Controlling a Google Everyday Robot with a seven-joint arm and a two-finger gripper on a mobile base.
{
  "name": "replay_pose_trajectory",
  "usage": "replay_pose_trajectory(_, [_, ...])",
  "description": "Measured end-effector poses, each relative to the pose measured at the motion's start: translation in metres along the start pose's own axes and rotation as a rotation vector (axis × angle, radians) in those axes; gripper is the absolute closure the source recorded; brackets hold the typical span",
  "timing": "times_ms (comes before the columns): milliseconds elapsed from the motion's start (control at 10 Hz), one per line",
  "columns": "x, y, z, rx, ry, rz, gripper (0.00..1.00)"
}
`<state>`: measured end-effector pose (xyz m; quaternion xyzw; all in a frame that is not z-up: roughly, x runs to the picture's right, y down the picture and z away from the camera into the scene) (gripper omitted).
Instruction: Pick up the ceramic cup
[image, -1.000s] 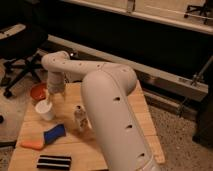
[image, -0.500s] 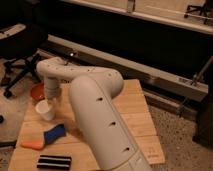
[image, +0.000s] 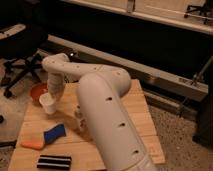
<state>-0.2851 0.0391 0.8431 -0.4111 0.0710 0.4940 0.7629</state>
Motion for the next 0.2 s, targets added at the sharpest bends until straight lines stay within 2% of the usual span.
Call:
replay_pose_trajectory(100, [0.006,-0.008,-0.028,-0.035,-0.057,0.004,1.00])
replay_pose_trajectory(200, [0.015,-0.013,-0.048,-0.062,-0.094,0.009,1.00])
